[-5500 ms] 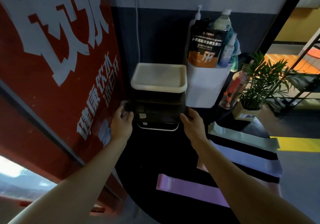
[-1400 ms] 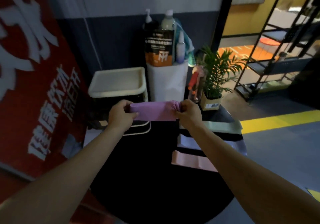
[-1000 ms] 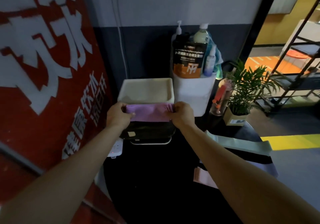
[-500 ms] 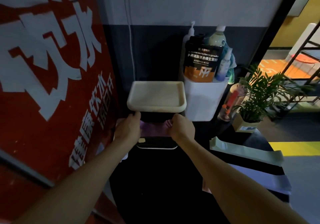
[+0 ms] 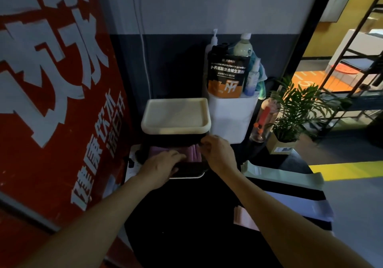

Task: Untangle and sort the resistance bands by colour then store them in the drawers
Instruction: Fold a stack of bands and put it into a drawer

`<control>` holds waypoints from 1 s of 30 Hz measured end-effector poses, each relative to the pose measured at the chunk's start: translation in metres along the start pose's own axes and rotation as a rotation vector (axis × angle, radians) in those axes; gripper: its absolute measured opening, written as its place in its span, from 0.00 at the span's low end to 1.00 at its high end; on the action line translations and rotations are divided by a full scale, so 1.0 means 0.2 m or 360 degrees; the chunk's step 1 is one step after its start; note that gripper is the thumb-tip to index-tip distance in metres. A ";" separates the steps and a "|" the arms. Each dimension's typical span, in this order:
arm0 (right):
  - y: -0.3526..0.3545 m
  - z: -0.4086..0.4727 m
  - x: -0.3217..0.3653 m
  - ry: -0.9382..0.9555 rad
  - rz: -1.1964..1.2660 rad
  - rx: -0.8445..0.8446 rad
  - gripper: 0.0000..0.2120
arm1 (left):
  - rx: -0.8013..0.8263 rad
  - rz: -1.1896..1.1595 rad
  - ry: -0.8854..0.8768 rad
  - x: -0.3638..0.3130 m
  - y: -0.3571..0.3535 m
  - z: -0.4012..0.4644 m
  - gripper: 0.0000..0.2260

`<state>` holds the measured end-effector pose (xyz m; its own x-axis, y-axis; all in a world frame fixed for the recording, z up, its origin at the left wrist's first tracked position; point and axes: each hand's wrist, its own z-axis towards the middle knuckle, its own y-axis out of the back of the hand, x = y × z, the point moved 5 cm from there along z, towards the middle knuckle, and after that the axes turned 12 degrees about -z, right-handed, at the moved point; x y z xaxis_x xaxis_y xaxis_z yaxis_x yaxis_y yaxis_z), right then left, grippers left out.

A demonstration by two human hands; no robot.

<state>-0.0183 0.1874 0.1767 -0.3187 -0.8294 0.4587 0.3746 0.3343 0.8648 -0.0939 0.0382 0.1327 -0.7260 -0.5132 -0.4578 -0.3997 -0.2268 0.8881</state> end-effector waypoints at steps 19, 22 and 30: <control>-0.03 0.06 -0.21 -0.0112 0.0166 0.0107 0.19 | -0.0317 0.0227 0.0132 -0.02 0.17 0.12 0.22; -0.04 0.11 -0.22 -0.0163 0.0143 0.0047 0.17 | -0.0599 0.0344 0.0162 -0.05 0.23 0.11 0.24; -0.11 0.22 -0.21 -0.0130 0.0212 0.0173 0.27 | -0.0697 0.0111 0.0197 0.01 0.23 0.19 0.23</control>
<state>-0.0520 0.2342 0.1482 -0.3436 -0.7370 0.5820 0.3236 0.4888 0.8101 -0.1351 0.0578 0.1702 -0.6596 -0.6288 -0.4117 -0.0586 -0.5031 0.8622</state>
